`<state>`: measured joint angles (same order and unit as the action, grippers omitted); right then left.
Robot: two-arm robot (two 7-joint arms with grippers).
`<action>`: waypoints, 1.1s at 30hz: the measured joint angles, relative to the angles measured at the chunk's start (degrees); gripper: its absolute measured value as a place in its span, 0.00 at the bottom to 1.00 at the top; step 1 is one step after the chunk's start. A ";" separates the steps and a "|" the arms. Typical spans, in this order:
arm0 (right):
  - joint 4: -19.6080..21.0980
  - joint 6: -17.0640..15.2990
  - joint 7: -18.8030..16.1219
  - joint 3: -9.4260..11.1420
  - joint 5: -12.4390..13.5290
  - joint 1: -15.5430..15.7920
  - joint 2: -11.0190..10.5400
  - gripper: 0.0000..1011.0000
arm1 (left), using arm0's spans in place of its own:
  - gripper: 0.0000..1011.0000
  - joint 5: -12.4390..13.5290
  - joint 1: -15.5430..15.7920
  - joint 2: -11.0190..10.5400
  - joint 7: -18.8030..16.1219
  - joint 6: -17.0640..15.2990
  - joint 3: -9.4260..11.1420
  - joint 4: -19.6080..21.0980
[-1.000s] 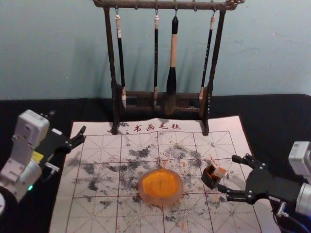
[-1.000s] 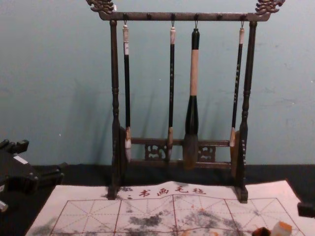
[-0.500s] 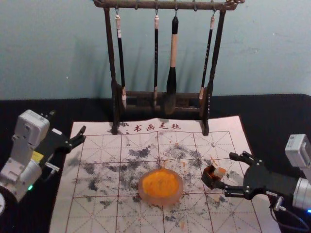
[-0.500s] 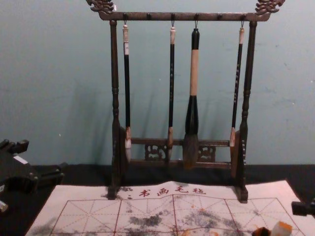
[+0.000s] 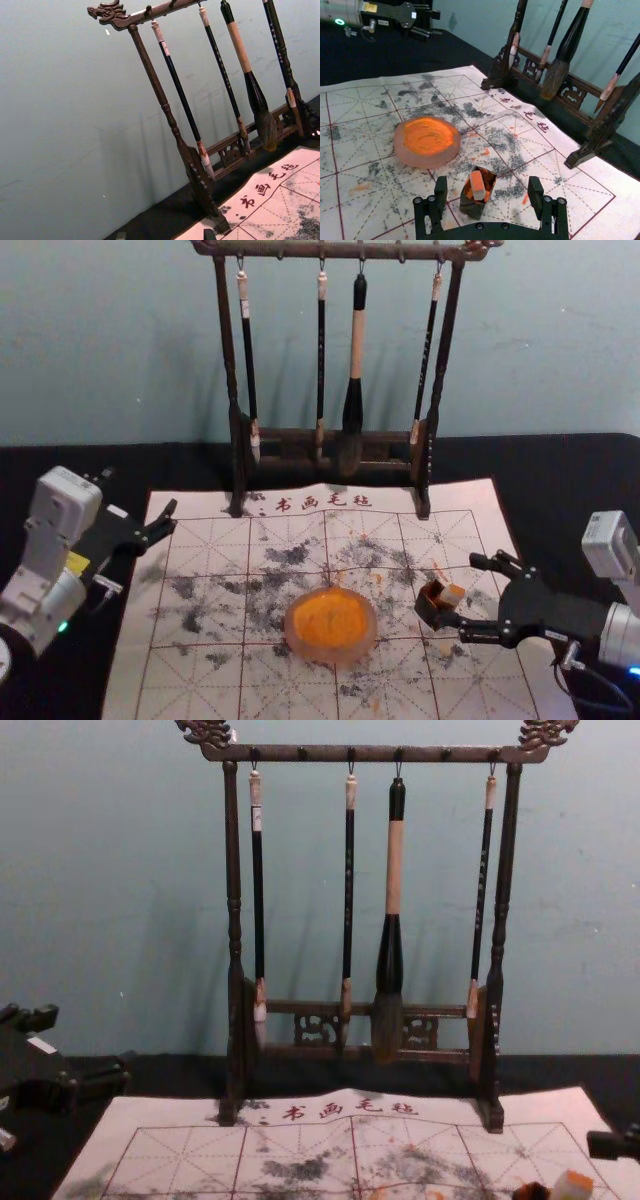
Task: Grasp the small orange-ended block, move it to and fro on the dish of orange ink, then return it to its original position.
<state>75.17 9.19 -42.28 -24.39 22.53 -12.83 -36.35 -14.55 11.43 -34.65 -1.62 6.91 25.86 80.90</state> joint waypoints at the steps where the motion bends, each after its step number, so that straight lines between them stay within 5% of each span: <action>1: 0.03 -0.20 0.20 0.00 0.07 -0.01 0.03 0.99 | 0.99 0.00 0.00 0.00 0.00 0.00 0.00 0.00; 25: 0.10 -0.12 0.25 0.06 0.08 0.02 -0.01 0.99 | 0.99 0.00 0.00 0.00 0.00 0.00 0.00 0.00; 33: 0.09 -0.08 0.23 0.06 0.05 0.02 -0.01 0.85 | 0.99 0.00 0.00 0.00 0.00 0.00 0.00 0.00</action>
<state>75.26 9.11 -42.05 -24.34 22.58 -12.81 -36.36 -14.55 11.43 -34.64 -1.62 6.91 25.86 80.90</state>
